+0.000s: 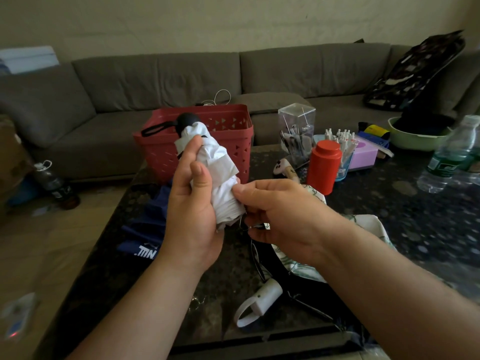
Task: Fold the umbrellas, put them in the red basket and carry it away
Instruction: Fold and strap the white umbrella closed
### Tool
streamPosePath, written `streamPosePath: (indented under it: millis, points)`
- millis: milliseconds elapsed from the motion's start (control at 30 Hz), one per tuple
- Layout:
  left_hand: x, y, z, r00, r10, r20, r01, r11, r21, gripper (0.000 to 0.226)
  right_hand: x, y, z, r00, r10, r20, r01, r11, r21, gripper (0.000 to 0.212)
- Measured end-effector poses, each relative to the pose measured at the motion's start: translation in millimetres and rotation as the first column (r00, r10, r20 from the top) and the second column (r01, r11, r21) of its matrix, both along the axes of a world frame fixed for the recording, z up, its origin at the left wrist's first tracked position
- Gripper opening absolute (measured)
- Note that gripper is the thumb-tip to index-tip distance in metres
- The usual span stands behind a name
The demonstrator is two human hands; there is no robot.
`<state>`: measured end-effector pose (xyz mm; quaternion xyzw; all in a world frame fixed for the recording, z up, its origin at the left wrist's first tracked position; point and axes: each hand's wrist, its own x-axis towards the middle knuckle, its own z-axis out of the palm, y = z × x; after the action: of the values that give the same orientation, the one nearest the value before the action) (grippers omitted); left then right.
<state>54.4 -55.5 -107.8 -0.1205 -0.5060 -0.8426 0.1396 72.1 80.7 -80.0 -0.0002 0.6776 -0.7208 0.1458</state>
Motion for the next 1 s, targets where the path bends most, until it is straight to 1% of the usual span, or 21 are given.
streamPosePath:
  millis: [67, 200, 267, 467, 567, 600, 633, 700, 733, 800, 867, 1000]
  points:
    - [-2.1, -3.1, 2.8, 1.0, -0.018, 0.011, 0.018, 1.0, 0.017, 0.036, 2.3, -5.3, -1.1, 0.999, -0.011, -0.033, 0.01, 1.0, -0.019, 0.018]
    - [-4.9, -4.3, 6.4, 0.999, -0.035, 0.041, 0.033, 0.998, 0.052, 0.033, 5.4, -13.5, -7.3, 0.988, -0.046, -0.145, 0.04, 0.998, -0.044, 0.023]
    - [-4.7, -4.8, 6.2, 0.998, -0.044, 0.037, 0.042, 0.998, 0.044, 0.032, 6.9, -13.8, -10.6, 0.982, -0.047, -0.184, 0.042, 0.999, -0.033, 0.023]
    - [-4.9, -12.6, 4.9, 0.997, -0.061, -0.043, 0.06, 0.998, -0.028, 0.034, 10.0, -4.8, -9.0, 0.968, -0.014, -0.249, 0.018, 1.0, 0.013, 0.019]
    - [-3.7, -12.6, 5.2, 0.998, -0.04, -0.049, 0.038, 0.998, -0.05, 0.03, 5.4, 2.9, 1.7, 0.972, -0.067, -0.227, 0.065, 0.998, -0.015, 0.022]
    - [-3.2, -12.2, 4.9, 0.998, -0.042, -0.052, 0.04, 0.998, -0.048, 0.034, 3.2, 6.2, 4.1, 0.968, -0.096, -0.23, 0.094, 0.995, -0.023, 0.023]
    - [-3.0, -12.1, 4.5, 0.997, -0.055, -0.058, 0.052, 0.998, -0.04, 0.043, 1.1, 8.9, 5.9, 0.961, -0.122, -0.247, 0.12, 0.993, -0.024, 0.023]
    - [-4.1, -14.4, 3.0, 0.99, -0.124, -0.072, 0.123, 0.992, -0.021, 0.058, -3.6, 12.3, 6.6, 0.933, -0.155, -0.325, 0.165, 0.986, 0.004, 0.018]
    - [-4.6, -15.3, 2.7, 0.981, -0.179, -0.079, 0.179, 0.984, -0.01, 0.06, -5.5, 13.1, 6.3, 0.913, -0.158, -0.377, 0.181, 0.983, 0.024, 0.015]
    - [-4.7, -15.9, 1.8, 0.948, -0.307, -0.079, 0.31, 0.95, 0.031, 0.054, -9.2, 14.6, 5.4, 0.876, -0.142, -0.461, 0.18, 0.983, 0.039, 0.009]
    - [-3.2, -14.0, 1.4, 0.91, -0.408, -0.069, 0.413, 0.907, 0.085, 0.044, -11.5, 16.8, 5.2, 0.853, -0.123, -0.507, 0.145, 0.989, 0.003, 0.008]
    - [0.8, -11.1, -1.7, 0.857, -0.514, -0.044, 0.515, 0.849, 0.119, 0.043, -12.6, 19.3, 4.8, 0.811, -0.067, -0.582, 0.073, 0.997, -0.014, 0.007]
